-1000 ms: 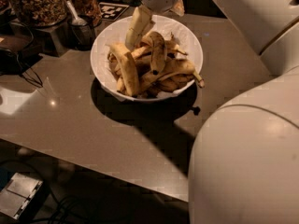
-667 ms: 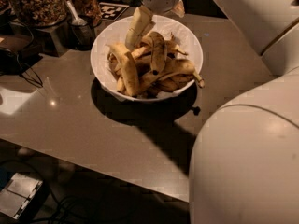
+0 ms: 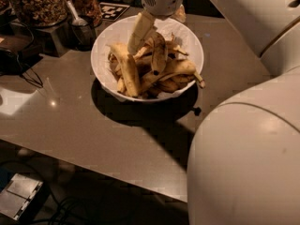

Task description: Pick banana from white bowl

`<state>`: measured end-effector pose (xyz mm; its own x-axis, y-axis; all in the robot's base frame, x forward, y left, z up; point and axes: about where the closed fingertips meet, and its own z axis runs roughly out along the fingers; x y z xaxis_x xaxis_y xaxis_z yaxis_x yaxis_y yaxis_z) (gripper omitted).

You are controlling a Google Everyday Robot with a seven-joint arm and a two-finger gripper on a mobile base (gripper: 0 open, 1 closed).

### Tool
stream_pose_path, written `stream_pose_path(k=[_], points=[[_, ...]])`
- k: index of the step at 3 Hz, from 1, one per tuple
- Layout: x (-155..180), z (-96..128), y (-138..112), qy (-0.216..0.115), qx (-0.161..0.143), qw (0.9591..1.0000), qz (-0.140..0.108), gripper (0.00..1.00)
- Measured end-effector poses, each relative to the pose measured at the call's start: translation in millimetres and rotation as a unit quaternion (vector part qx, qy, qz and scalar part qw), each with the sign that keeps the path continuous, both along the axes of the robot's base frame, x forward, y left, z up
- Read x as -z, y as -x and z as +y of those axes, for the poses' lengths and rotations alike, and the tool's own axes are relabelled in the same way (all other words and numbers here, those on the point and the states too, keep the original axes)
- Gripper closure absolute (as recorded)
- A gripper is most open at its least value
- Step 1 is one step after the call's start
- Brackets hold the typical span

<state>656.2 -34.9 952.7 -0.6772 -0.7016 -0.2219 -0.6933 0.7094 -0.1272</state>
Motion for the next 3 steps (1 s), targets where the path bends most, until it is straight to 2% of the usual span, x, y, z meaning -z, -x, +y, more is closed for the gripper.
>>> stream_pose_path(k=[1, 3], points=[[0.0, 0.0, 0.0, 0.0, 0.0, 1.0, 0.0, 0.19], [0.0, 0.0, -0.1, 0.0, 0.0, 1.0, 0.0, 0.66]])
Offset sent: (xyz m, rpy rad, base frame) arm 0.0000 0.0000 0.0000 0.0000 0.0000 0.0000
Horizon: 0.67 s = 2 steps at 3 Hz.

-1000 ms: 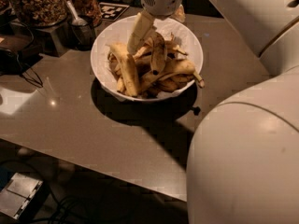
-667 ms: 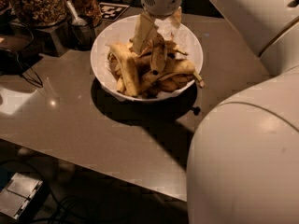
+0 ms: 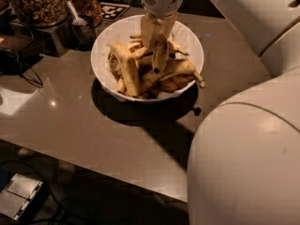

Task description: Pick banana from white bowl

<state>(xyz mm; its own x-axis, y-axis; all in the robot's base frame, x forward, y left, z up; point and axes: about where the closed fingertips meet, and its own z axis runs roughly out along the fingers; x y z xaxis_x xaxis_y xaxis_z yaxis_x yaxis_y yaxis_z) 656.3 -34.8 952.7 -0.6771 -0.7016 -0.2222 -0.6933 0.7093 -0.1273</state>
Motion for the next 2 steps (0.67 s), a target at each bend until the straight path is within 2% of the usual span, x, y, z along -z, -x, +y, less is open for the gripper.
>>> stream_pose_path(k=[1, 2], points=[[-0.2, 2.9, -4.8, -0.003, -0.002, 1.0, -0.009, 0.89], [-0.8, 2.6, -4.8, -0.003, -0.002, 0.9999, -0.01, 1.0]])
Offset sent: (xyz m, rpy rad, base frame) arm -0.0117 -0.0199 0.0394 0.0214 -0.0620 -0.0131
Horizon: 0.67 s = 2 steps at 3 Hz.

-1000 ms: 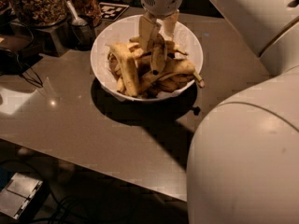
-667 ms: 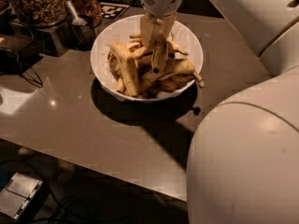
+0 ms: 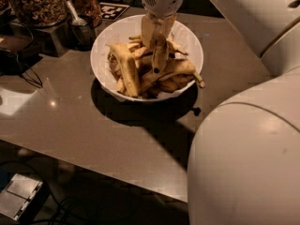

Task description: Pick banana from white bowl

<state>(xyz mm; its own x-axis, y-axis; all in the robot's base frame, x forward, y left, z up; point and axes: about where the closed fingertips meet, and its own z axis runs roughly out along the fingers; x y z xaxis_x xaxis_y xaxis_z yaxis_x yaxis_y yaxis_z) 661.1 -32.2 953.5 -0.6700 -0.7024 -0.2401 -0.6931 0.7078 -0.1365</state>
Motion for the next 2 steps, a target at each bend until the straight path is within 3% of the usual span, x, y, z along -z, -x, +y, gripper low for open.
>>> stream_pose_path(k=[2], points=[[-47.2, -25.6, 11.2, -0.035, 0.015, 0.9986, -0.036, 1.0]])
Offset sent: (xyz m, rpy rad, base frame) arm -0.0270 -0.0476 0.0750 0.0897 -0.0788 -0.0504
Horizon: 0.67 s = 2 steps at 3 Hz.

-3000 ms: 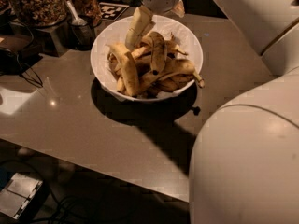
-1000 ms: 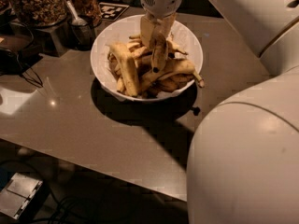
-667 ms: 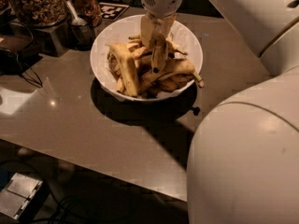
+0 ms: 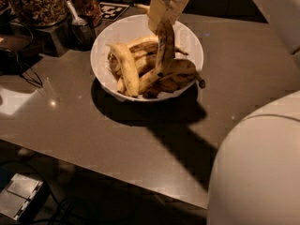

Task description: Pick banana from white bowl

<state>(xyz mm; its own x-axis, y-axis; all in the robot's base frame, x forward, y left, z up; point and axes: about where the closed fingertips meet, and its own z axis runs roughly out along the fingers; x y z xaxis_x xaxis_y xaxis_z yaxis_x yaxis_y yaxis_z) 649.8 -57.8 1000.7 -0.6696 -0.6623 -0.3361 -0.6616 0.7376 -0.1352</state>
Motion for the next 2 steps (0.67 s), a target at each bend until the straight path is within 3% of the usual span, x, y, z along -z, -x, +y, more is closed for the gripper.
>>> stream_pose_path(k=[1, 2], points=[[-15.0, -10.5, 5.8, -0.024, -0.005, 0.9997, -0.009, 1.0], [-17.8, -29.3, 14.2, -0.077, 0.003, 0.997, -0.01, 1.0]])
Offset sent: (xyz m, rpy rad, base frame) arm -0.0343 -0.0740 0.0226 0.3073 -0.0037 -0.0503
